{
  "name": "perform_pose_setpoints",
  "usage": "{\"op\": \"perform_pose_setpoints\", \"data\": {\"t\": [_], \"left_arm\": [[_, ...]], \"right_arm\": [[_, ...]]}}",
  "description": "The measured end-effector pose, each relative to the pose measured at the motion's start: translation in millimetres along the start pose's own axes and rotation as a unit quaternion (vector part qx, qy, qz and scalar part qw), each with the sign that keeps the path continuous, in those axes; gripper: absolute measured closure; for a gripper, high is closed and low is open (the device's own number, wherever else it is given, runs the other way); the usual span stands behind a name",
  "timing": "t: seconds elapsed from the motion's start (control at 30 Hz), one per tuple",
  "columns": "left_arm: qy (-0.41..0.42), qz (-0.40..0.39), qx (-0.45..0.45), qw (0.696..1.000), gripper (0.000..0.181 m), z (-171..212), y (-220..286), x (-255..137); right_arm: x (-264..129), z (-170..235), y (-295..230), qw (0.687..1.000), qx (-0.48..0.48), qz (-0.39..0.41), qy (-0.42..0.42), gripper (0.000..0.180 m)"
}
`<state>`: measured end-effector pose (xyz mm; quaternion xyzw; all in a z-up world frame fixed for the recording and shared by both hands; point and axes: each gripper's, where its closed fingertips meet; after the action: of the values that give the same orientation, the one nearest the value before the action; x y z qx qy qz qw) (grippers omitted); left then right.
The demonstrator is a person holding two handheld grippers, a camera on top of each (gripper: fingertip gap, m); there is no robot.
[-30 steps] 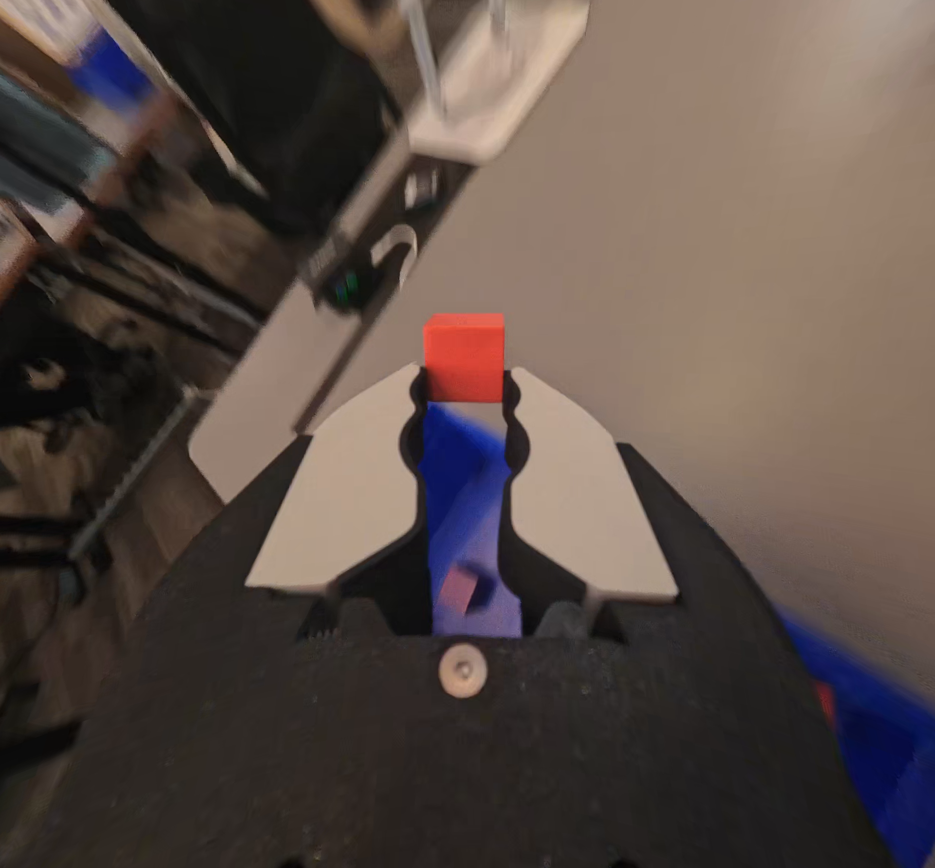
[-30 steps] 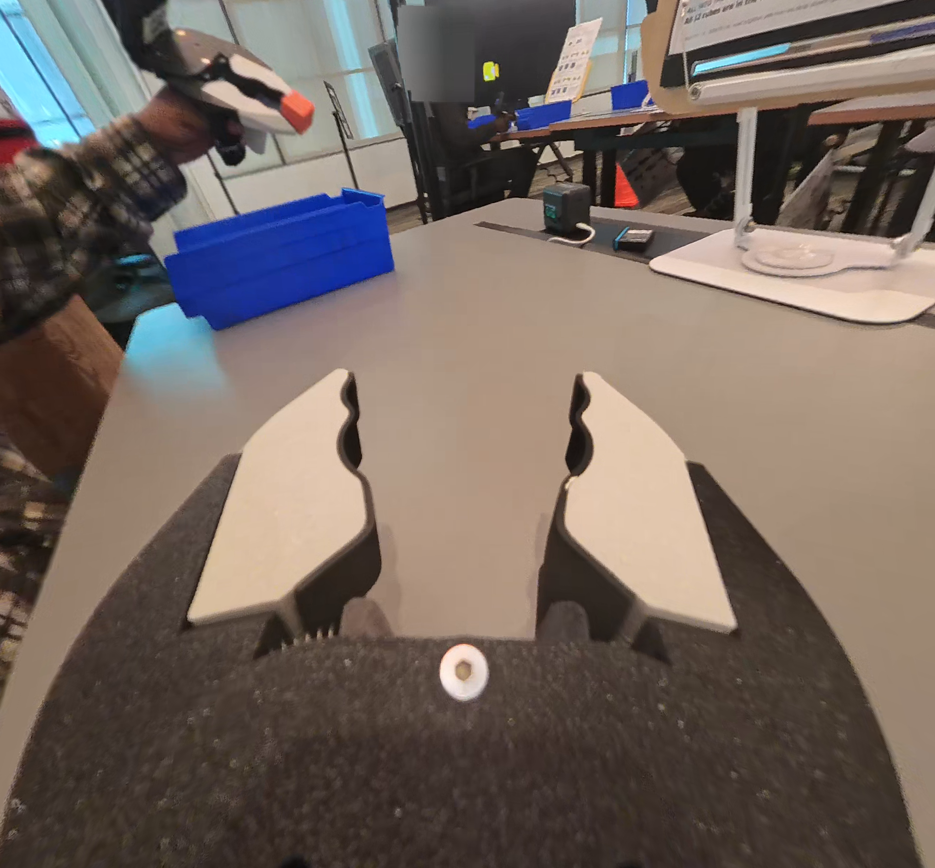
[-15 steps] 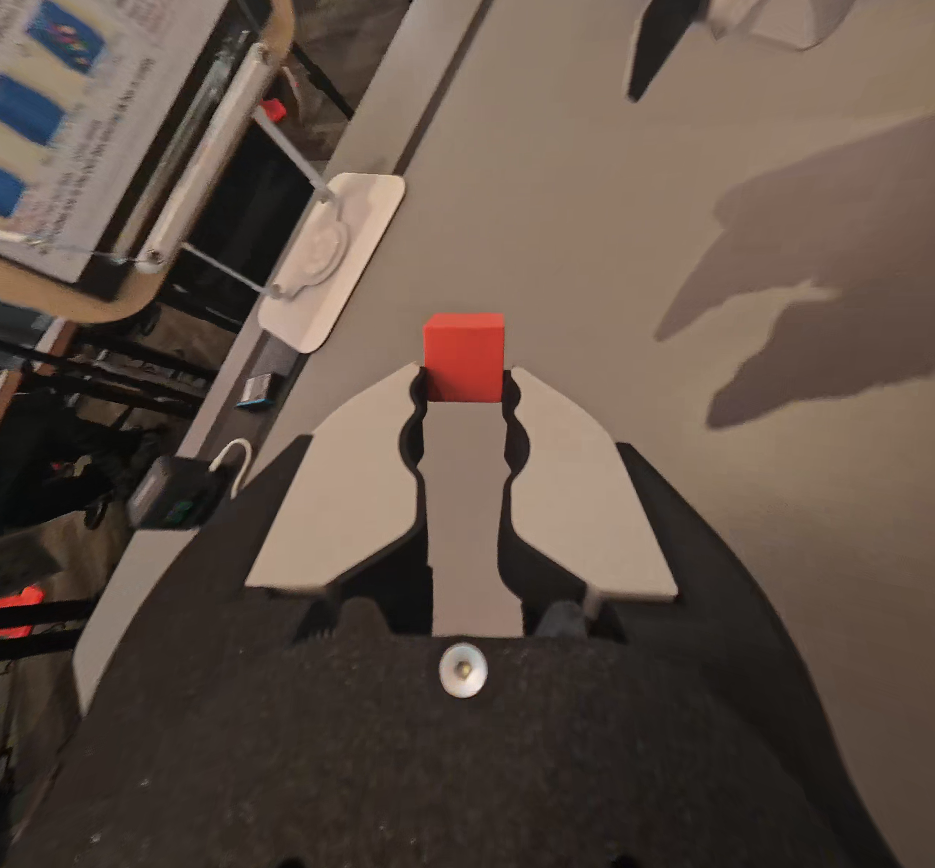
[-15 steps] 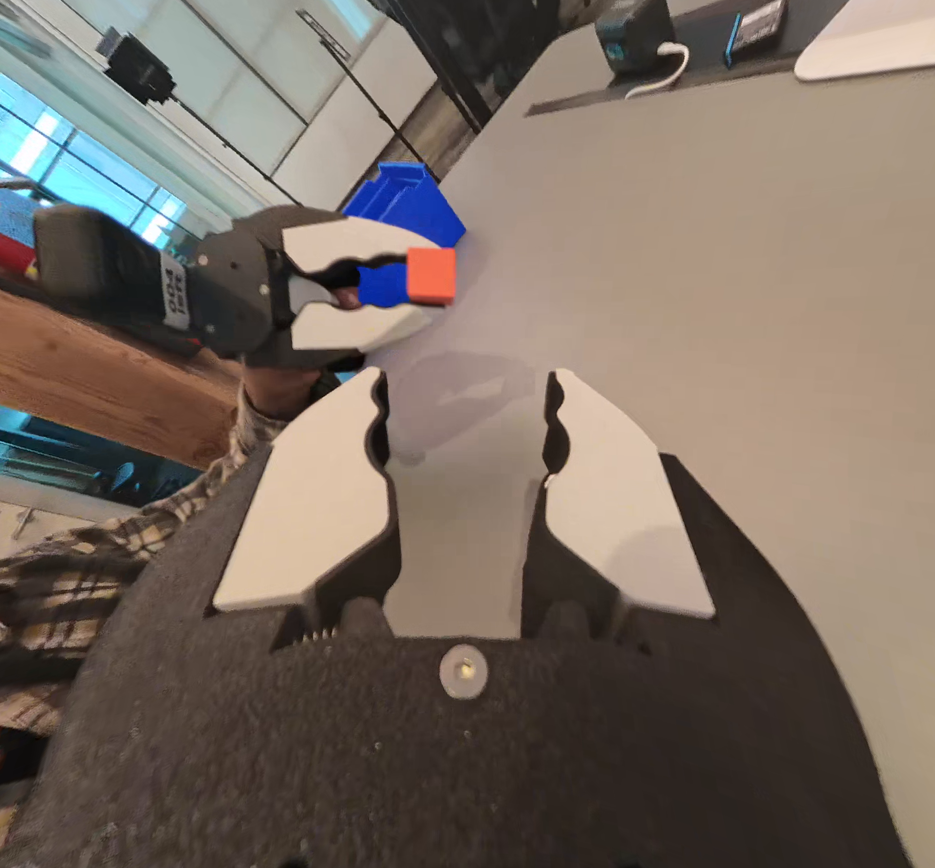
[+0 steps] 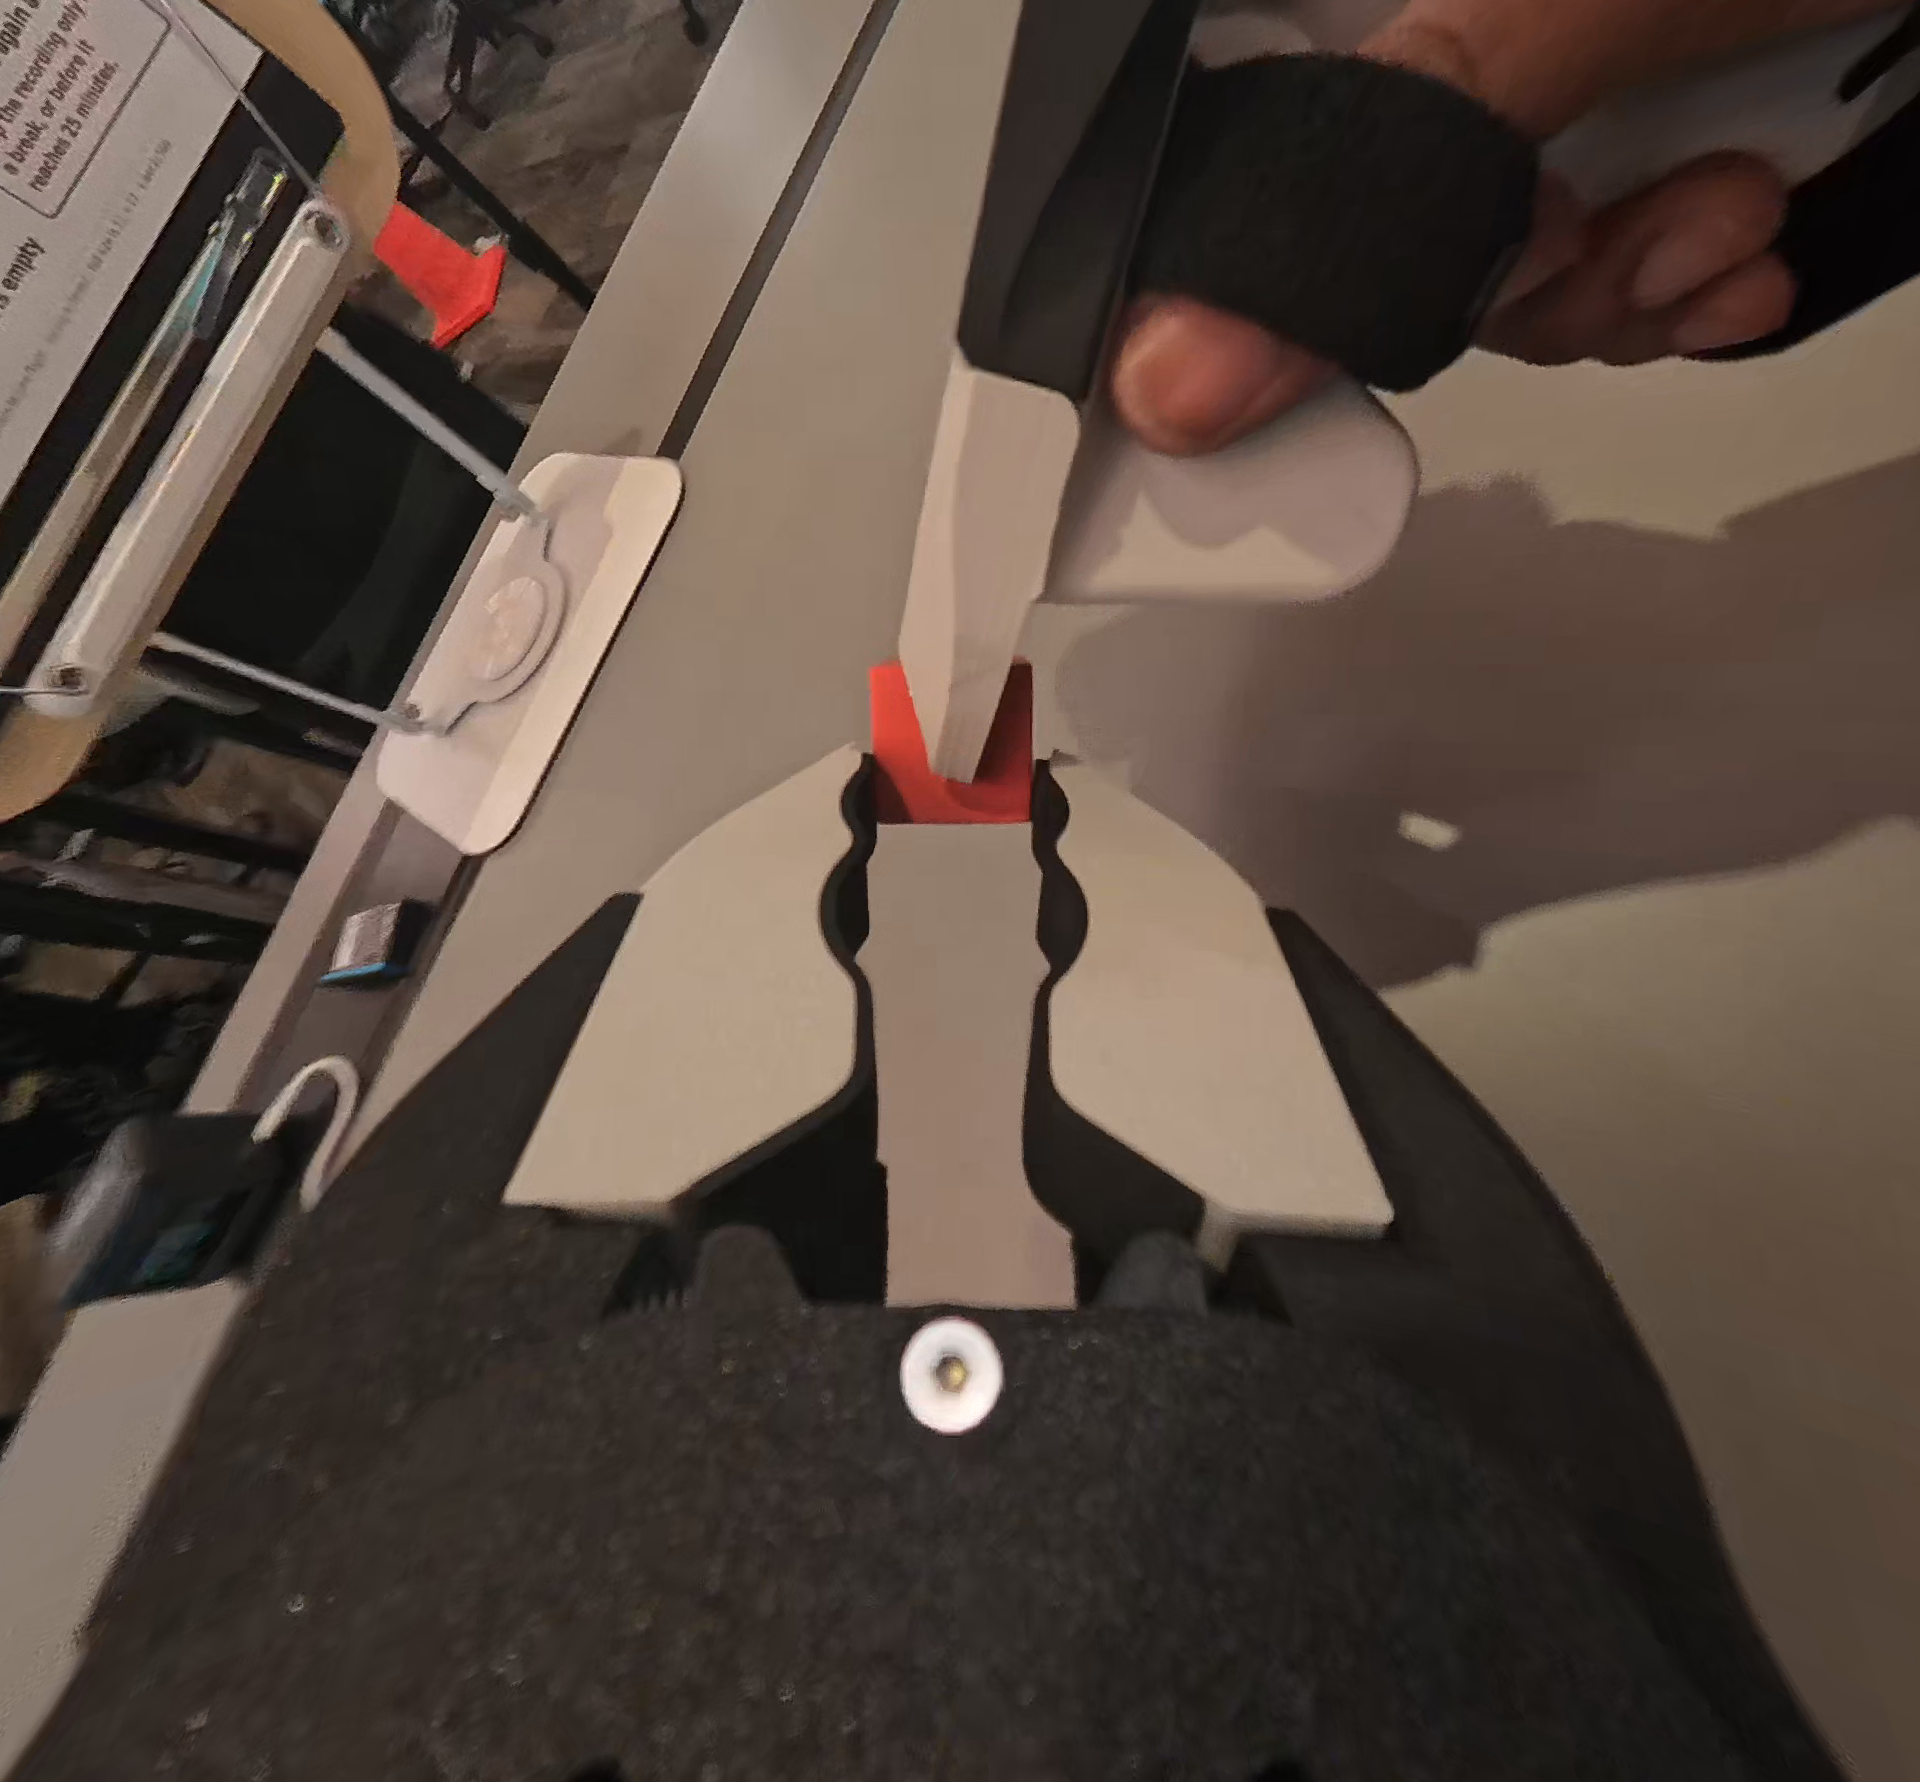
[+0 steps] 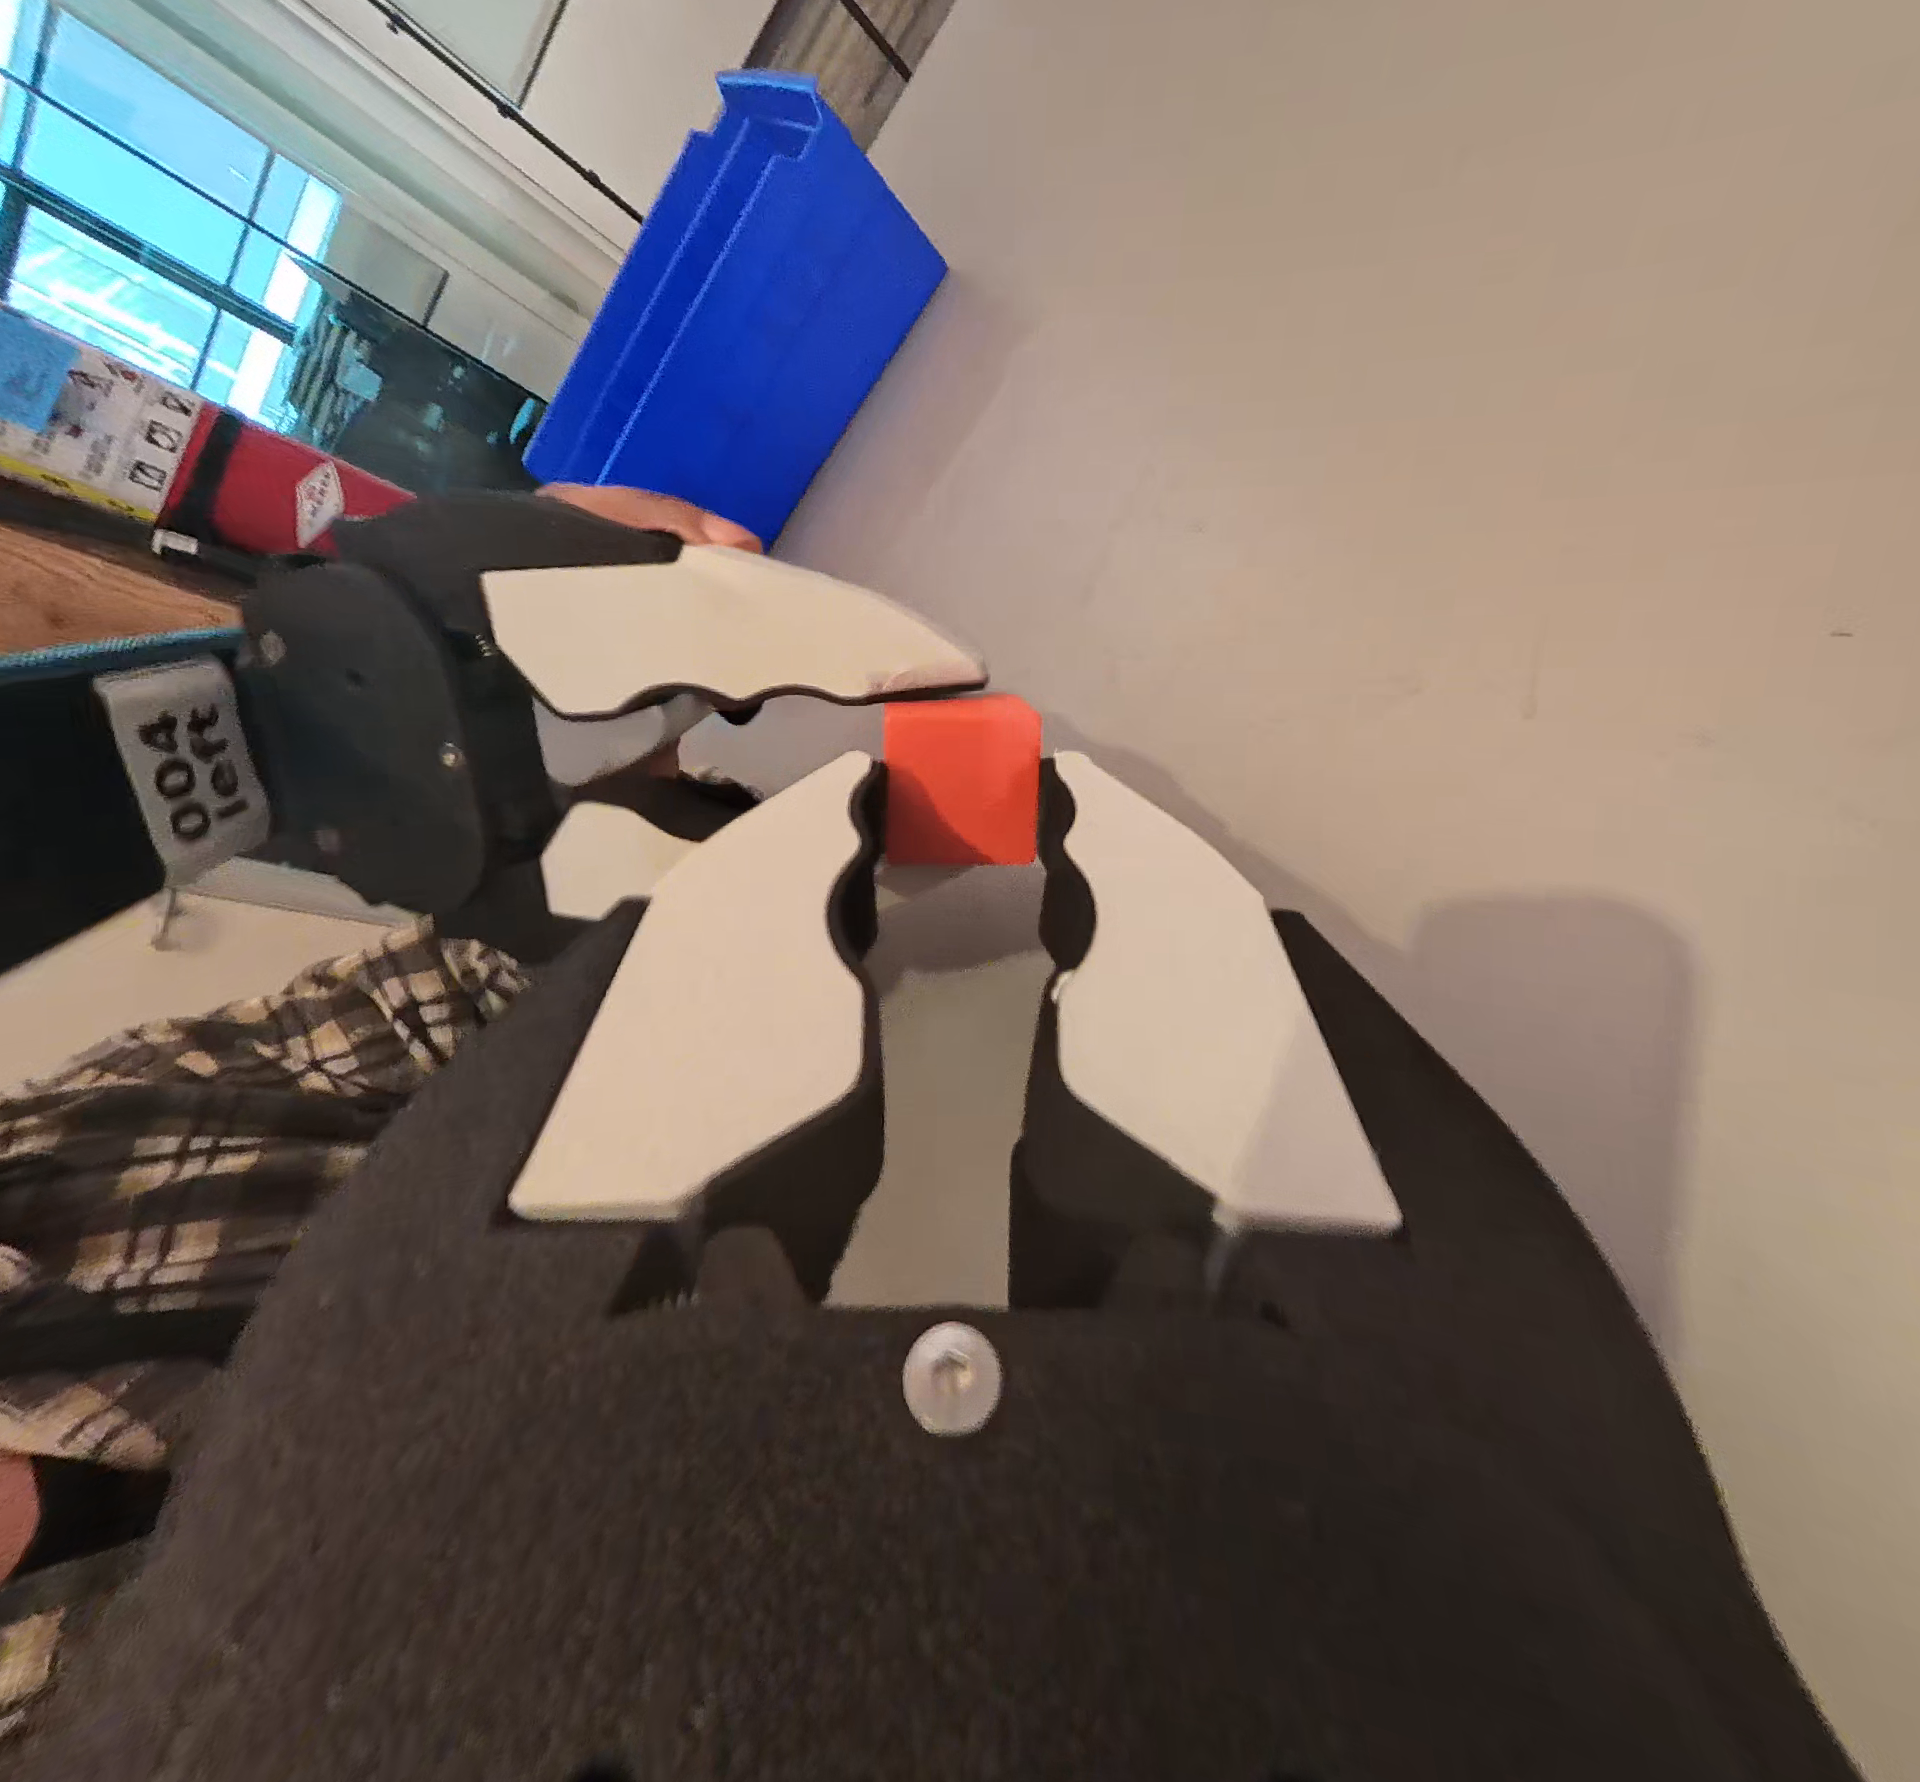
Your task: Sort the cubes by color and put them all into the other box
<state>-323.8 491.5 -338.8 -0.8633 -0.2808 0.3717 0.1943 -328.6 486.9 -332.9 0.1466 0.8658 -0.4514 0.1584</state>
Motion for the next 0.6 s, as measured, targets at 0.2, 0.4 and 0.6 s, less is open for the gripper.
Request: {"op": "perform_pose_setpoints", "data": {"t": [0.2,0.4,0.6], "left_arm": [[0.138,0.123,-0.132,0.974,0.116,-24,18,-6],[0.246,0.223,-0.202,0.921,0.111,-41,25,-21],[0.305,0.269,-0.213,0.888,0.113,-55,33,-29]], "right_arm": [[-77,0,11,0.994,-0.074,0.081,-0.011,0.152],[-235,-2,37,0.968,-0.139,0.207,-0.021,0.152],[-373,19,92,0.908,-0.265,0.305,-0.113,0.152]]}}
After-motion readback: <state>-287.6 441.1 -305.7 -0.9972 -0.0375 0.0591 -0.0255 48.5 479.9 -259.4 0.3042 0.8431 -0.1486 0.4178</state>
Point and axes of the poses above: each gripper's, where its closed fingertips meet, x out along the fingers, z out of its underside, y = z × x across the jaws, and after that the axes turned 5 degrees about x, right-handed
